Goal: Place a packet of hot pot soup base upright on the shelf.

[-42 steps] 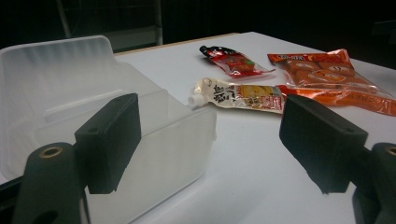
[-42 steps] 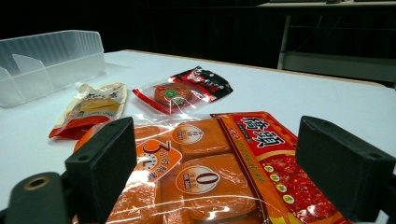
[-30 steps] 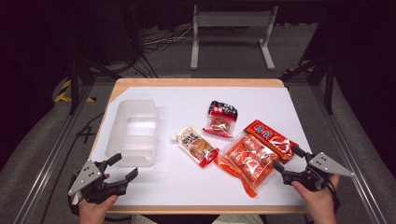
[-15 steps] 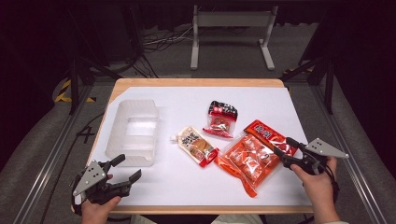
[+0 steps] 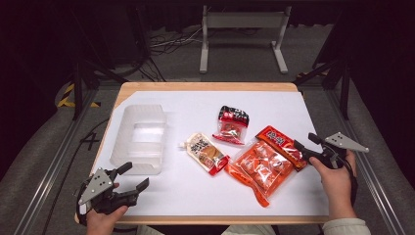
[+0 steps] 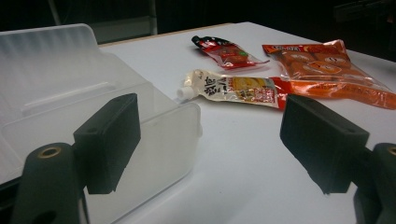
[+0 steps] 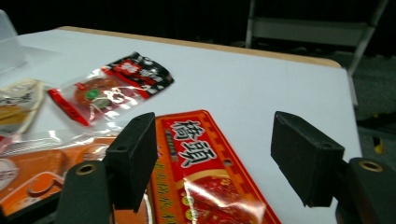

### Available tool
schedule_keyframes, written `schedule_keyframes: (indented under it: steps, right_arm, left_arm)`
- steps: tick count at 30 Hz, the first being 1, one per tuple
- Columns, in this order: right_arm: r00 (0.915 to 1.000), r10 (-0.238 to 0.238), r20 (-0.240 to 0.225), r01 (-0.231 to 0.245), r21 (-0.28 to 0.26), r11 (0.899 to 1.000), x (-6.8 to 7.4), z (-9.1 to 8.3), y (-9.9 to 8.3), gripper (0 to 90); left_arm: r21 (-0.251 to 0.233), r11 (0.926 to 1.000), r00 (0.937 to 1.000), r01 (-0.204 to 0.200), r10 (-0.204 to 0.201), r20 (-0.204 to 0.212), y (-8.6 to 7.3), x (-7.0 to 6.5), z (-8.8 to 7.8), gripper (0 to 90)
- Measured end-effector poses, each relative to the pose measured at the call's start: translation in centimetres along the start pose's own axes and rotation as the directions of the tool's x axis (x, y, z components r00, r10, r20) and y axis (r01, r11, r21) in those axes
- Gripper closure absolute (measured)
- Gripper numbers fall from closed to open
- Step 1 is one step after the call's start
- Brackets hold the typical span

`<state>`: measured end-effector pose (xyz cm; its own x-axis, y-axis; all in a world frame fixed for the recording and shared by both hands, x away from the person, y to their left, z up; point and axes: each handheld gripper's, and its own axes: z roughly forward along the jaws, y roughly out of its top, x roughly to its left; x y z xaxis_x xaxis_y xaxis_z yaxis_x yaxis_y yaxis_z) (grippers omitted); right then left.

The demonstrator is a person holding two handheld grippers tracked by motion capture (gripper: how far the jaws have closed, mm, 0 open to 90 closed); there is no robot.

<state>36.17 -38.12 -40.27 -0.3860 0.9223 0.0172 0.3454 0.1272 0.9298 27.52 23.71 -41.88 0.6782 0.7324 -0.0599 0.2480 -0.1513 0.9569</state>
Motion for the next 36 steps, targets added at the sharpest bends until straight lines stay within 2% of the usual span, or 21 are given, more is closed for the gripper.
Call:
schedule_keyframes:
  steps: [1, 4, 6, 7, 8, 13, 16, 17, 21, 23, 24, 26, 30, 36]
  right_arm:
    - [0.9996, 0.028, -0.002, -0.028, 0.009, 1.000, -0.4, 0.1, -0.1, 31.4]
    - [0.9988, 0.048, -0.004, -0.048, 0.023, 0.999, -0.9, 0.4, 0.0, 30.9]
    - [0.9967, 0.081, -0.010, -0.080, 0.057, 0.995, -1.6, 0.8, 0.0, 30.4]
    - [0.9956, 0.094, -0.005, -0.093, 0.060, 0.994, -1.8, 0.9, -0.1, 30.0]
    - [0.9938, 0.111, 0.006, -0.111, 0.085, 0.990, -2.0, 1.2, -0.3, 30.0]
    - [0.9920, 0.126, 0.008, -0.126, 0.129, 0.984, -2.1, 1.7, -1.1, 29.9]
    - [0.9883, 0.153, 0.003, -0.151, 0.160, 0.975, -2.1, 2.0, -1.7, 28.7]
    - [0.9883, 0.153, 0.003, -0.151, 0.160, 0.975, -2.1, 2.0, -1.7, 28.7]
    - [0.9837, 0.180, -0.001, -0.175, 0.207, 0.962, -2.1, 2.4, -2.5, 25.5]
    - [0.9835, 0.181, 0.004, -0.177, 0.215, 0.960, -2.2, 2.4, -2.6, 25.5]
    - [0.9814, 0.192, 0.002, -0.188, 0.213, 0.959, -2.2, 2.4, -2.7, 25.5]
    - [0.9720, 0.235, -0.004, -0.228, 0.226, 0.947, -2.4, 2.4, -2.8, 25.5]
    - [0.9647, 0.262, -0.024, -0.245, 0.278, 0.929, -2.3, 2.7, -3.2, 24.6]
    - [0.9562, 0.291, -0.034, -0.272, 0.264, 0.925, -2.2, 2.6, -3.2, 26.2]
  left_arm:
    - [0.001, 1.0000, 1.0000, 0.003, -0.003, 0.000, 0.0, 0.0, 0.0, 21.1]
    - [0.014, 0.9999, 1.0000, 0.007, -0.007, 0.003, -0.1, 0.0, 0.1, 21.1]
    - [0.017, 0.9998, 0.9999, 0.010, -0.010, 0.007, -0.1, 0.0, 0.3, 21.1]
    - [0.018, 0.9998, 1.0000, 0.002, -0.002, 0.006, -0.1, 0.0, 0.3, 21.1]
    - [0.019, 0.9998, 1.0000, 0.003, -0.003, 0.007, -0.1, 0.0, 0.3, 21.1]
    - [0.022, 0.9998, 1.0000, 0.004, -0.004, 0.007, -0.1, 0.0, 0.3, 21.1]
    - [0.020, 0.9998, 1.0000, 0.004, -0.004, 0.008, -0.1, -0.1, 0.3, 21.1]
    - [0.018, 0.9998, 1.0000, -0.002, 0.002, 0.009, -0.1, 0.0, 0.2, 21.1]
    - [0.018, 0.9998, 0.9999, 0.001, -0.001, 0.010, -0.1, -0.1, 0.3, 21.1]
    - [0.019, 0.9998, 0.9999, 0.001, -0.001, 0.011, -0.1, -0.1, 0.3, 21.1]
    - [0.019, 0.9998, 0.9999, -0.002, 0.002, 0.012, -0.1, -0.1, 0.3, 21.1]
    - [0.022, 0.9997, 0.9999, -0.004, 0.004, 0.014, -0.1, -0.1, 0.3, 21.1]
    - [0.025, 0.9996, 0.9998, -0.014, 0.013, 0.017, -0.1, -0.2, 0.4, 21.0]
    - [0.038, 0.9984, 0.9990, -0.042, 0.041, 0.020, 0.0, -0.5, 0.5, 21.0]
